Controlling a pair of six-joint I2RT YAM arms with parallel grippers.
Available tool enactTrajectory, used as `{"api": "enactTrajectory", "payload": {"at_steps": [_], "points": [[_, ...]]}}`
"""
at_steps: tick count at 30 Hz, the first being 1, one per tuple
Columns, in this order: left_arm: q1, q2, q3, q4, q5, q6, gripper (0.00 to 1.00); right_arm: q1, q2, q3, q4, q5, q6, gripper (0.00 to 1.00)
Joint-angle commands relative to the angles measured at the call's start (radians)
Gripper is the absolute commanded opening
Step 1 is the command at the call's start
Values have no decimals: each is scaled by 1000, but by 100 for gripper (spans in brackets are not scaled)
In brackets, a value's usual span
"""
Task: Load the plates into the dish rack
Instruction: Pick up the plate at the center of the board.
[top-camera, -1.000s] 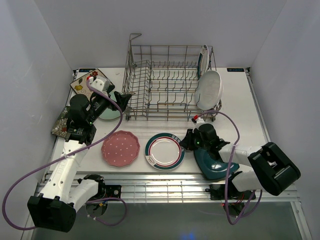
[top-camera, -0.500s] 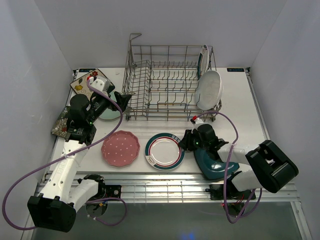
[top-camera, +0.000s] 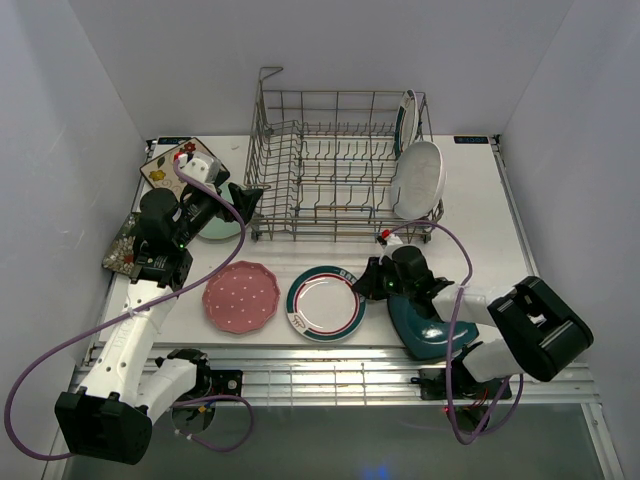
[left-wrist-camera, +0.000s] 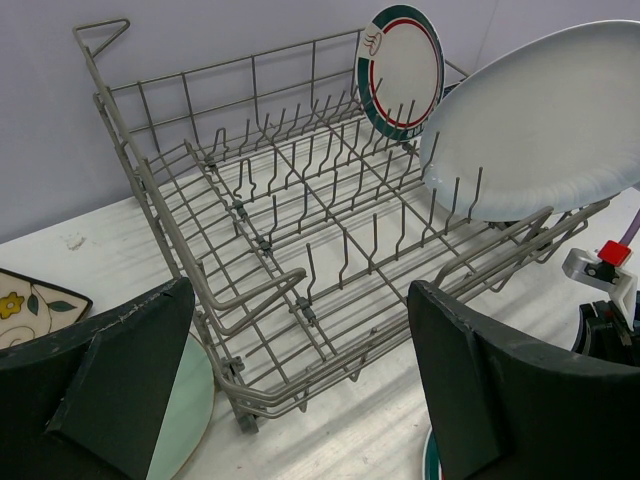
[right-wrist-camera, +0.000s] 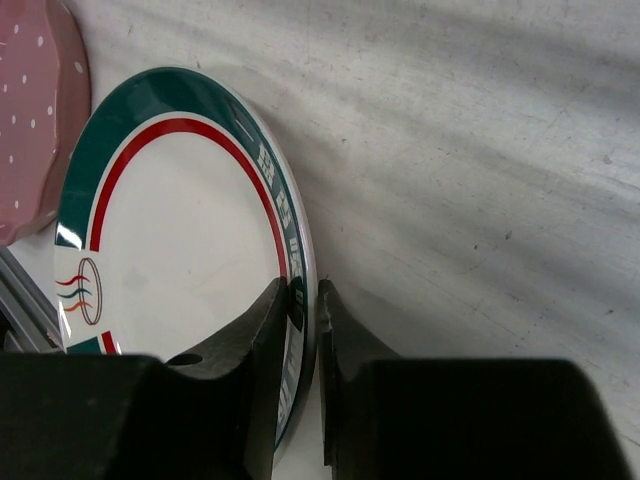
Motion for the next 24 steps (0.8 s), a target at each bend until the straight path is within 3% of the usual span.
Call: {"api": "enactTrajectory", "payload": {"at_steps": [1,24], "points": [[5,-11,21,2,-4,-3,98,7,-23,14,-42,22,-37,8],[5,1,27,2,-71,5,98,9,-410,116,-304,36,-147,8]]}}
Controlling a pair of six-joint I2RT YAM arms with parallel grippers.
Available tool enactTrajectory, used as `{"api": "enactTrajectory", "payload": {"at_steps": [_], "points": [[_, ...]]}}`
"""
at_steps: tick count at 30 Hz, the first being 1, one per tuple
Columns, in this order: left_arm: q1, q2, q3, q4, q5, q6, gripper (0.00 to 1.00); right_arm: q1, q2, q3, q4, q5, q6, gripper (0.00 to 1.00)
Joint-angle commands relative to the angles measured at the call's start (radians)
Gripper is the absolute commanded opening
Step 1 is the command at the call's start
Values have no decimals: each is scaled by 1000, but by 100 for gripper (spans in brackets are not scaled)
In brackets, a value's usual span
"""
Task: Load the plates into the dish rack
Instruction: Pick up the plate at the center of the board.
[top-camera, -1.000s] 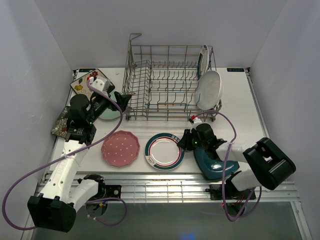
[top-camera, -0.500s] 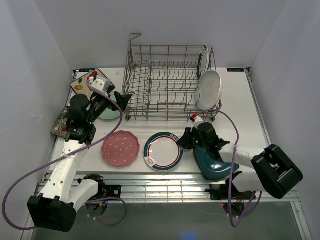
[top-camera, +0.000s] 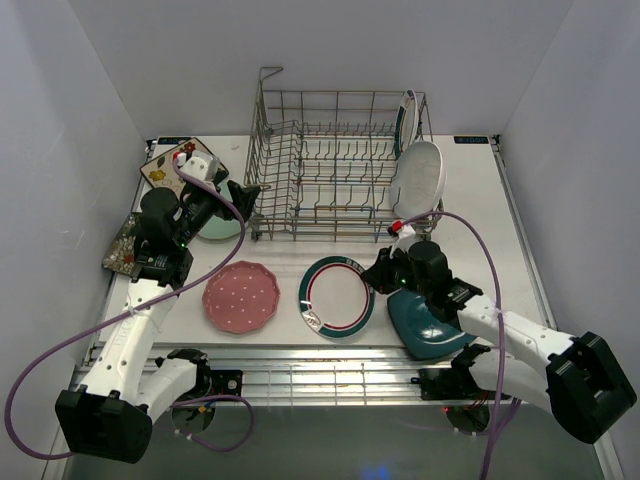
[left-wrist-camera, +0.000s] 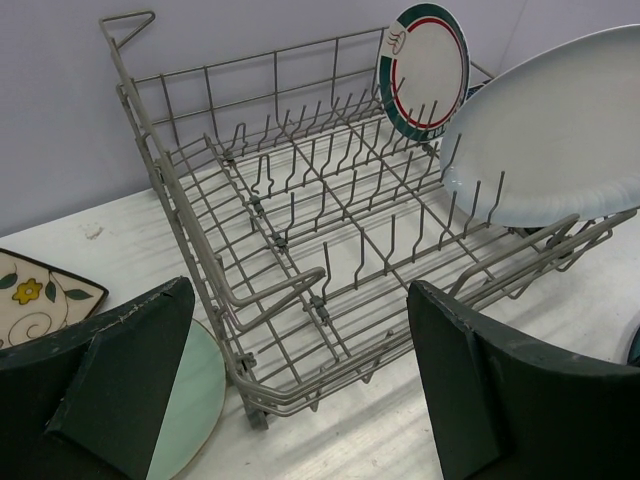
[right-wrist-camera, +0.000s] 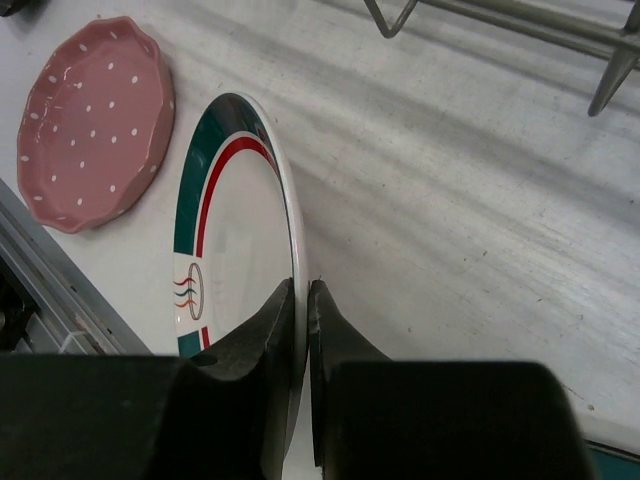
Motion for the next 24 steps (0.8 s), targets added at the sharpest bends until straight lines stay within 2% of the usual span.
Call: {"api": "enactTrajectory", "payload": {"at_steps": [1,8,15,24], "points": [[5,-6,26,3,-34,5,98,4,-67,86,-39,12,-39,8],[5,0,27,3,-34,4,98,4,-170,176,-127,24,-65,8],[5,0,27,3,-40,7,98,4,-175,284,-167,38,-85,8],[5,-7,26,3,-39,8,98,4,-181,408,-174,144,-45,8]]}}
